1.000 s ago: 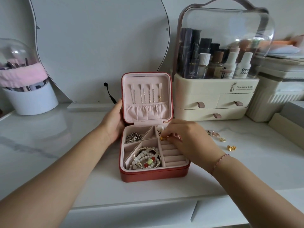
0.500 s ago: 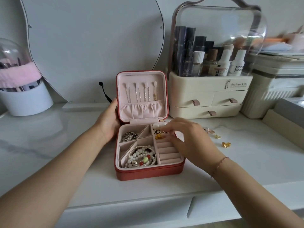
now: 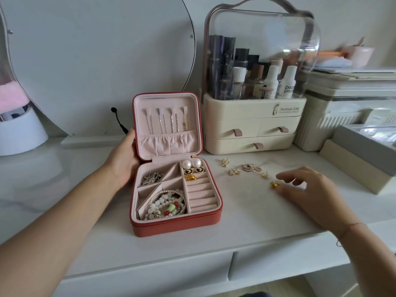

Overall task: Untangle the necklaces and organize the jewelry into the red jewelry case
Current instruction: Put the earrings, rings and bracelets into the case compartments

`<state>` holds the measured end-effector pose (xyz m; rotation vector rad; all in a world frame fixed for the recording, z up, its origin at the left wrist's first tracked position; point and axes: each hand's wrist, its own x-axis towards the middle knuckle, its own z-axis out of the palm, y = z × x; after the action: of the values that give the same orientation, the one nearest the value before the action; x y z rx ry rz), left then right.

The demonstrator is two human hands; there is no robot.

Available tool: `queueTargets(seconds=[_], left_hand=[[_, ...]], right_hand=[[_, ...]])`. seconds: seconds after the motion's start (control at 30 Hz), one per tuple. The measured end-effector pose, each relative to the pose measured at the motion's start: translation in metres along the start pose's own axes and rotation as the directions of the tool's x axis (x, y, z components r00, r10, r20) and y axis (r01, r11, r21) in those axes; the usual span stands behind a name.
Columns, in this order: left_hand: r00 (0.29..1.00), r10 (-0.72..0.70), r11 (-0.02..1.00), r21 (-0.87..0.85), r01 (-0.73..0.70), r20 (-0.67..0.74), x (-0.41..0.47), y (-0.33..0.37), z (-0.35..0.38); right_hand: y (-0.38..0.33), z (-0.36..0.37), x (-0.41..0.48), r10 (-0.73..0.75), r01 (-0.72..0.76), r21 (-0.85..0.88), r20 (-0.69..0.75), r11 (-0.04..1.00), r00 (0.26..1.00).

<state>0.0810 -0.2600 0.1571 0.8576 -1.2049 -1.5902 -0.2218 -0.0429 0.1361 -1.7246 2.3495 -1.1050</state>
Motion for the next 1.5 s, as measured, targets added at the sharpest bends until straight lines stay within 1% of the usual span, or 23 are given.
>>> queueTargets(seconds=[0.17, 0.23, 0.3, 0.37, 0.43, 0.57, 0.63, 0.7, 0.73, 0.87, 0.97, 1.03, 1.17, 1.27, 1.37, 1.5], left_hand=[[1.000, -0.006, 1.000, 0.017, 0.006, 0.010, 0.000, 0.000, -0.001], [1.000, 0.001, 1.000, 0.021, -0.001, 0.004, 0.001, 0.000, 0.000], [1.000, 0.007, 1.000, 0.015, -0.006, -0.017, 0.002, 0.000, 0.000], [1.000, 0.012, 1.000, 0.012, -0.011, -0.029, 0.003, -0.001, 0.000], [1.000, 0.008, 1.000, -0.001, -0.008, -0.020, 0.003, -0.001, 0.001], [0.999, -0.032, 0.997, -0.072, 0.034, 0.027, 0.005, -0.001, -0.001], [0.998, -0.049, 0.995, -0.086, 0.053, 0.050, 0.007, -0.002, -0.003], [0.994, -0.054, 0.993, -0.095, 0.063, 0.095, 0.008, -0.003, -0.003], [0.992, -0.056, 0.994, -0.092, 0.066, 0.112, 0.009, -0.004, -0.004], [0.990, -0.058, 0.993, -0.096, 0.071, 0.129, 0.011, -0.006, -0.006], [0.989, -0.060, 0.994, -0.081, 0.072, 0.137, 0.011, -0.006, -0.006], [0.990, -0.055, 0.995, -0.078, 0.065, 0.131, 0.011, -0.006, -0.007], [0.993, -0.042, 0.996, -0.075, 0.050, 0.113, 0.014, -0.007, -0.010], [0.993, -0.052, 0.995, -0.074, 0.061, 0.110, 0.014, -0.007, -0.010], [0.991, -0.060, 0.994, -0.087, 0.071, 0.120, 0.011, -0.005, -0.006], [0.996, -0.058, 0.995, -0.075, 0.064, 0.074, 0.008, -0.002, -0.003]], right_hand=[[-0.001, 0.001, 0.003, 0.022, -0.024, 0.028, 0.037, 0.999, 0.999], [-0.005, 0.003, 0.005, 0.020, -0.021, 0.037, 0.026, 0.999, 0.999], [-0.013, 0.006, 0.008, 0.003, -0.002, 0.082, 0.000, 0.997, 1.000], [-0.030, 0.011, 0.012, -0.031, 0.033, 0.143, -0.017, 0.989, 0.999], [-0.053, 0.016, 0.018, -0.083, 0.082, 0.190, -0.001, 0.978, 0.997], [-0.094, 0.027, 0.035, -0.216, 0.188, 0.229, 0.104, 0.955, 0.971], [-0.107, 0.031, 0.041, -0.271, 0.254, 0.125, 0.148, 0.959, 0.951], [-0.118, 0.034, 0.044, -0.330, 0.340, -0.026, 0.177, 0.940, 0.927], [-0.123, 0.035, 0.045, -0.352, 0.372, -0.073, 0.194, 0.926, 0.916], [-0.136, 0.040, 0.046, -0.394, 0.459, -0.235, 0.275, 0.857, 0.877], [-0.143, 0.049, 0.045, -0.401, 0.497, -0.299, 0.327, 0.815, 0.855], [-0.144, 0.051, 0.044, -0.413, 0.506, -0.267, 0.336, 0.820, 0.846], [-0.143, 0.047, 0.041, -0.438, 0.487, -0.097, 0.313, 0.868, 0.843], [-0.138, 0.047, 0.041, -0.452, 0.481, -0.025, 0.300, 0.877, 0.840], [-0.132, 0.046, 0.041, -0.431, 0.447, 0.026, 0.314, 0.894, 0.846], [-0.126, 0.046, 0.039, -0.387, 0.374, 0.101, 0.296, 0.922, 0.873]])
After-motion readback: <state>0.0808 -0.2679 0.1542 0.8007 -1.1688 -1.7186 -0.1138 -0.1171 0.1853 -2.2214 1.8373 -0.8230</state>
